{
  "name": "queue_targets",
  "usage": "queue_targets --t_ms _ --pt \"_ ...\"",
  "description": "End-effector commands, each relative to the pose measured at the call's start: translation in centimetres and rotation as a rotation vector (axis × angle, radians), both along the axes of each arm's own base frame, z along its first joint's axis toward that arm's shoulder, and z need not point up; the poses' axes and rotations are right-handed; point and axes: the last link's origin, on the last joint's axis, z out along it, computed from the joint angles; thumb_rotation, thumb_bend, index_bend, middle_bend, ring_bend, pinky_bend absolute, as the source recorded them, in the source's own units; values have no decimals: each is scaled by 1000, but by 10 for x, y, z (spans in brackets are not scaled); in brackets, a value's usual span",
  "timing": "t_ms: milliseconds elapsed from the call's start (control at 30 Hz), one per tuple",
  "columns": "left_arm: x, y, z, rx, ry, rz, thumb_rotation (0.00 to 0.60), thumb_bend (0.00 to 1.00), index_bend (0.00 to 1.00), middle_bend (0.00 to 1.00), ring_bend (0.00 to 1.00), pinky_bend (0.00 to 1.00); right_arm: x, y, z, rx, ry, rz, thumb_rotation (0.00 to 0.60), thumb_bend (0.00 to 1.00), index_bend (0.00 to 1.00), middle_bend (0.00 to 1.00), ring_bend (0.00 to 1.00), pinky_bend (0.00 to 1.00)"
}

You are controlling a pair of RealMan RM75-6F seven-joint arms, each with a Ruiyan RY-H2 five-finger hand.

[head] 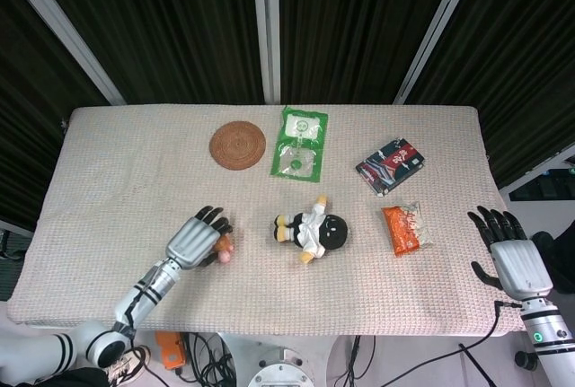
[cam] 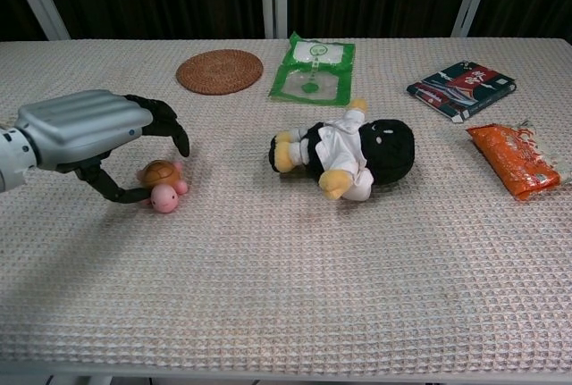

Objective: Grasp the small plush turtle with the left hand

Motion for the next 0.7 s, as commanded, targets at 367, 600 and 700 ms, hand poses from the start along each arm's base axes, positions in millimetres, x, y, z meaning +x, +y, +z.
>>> queue_targets --t_ms 367,600,700 --pt "0 5 -15 14 -5 3 600 375 725 687 319 177 -2 -1 3 -8 -2 -5 600 242 0 0 0 0" --pt "-2 5 -13 28 -16 18 600 380 786 757 397 190 -2 -1 2 -6 -3 -3 600 242 0 0 0 0" --pt "-2 3 -11 15 -10 7 600 335 603 603 309 181 -1 -1 2 -7 -2 -1 600 242 0 0 0 0"
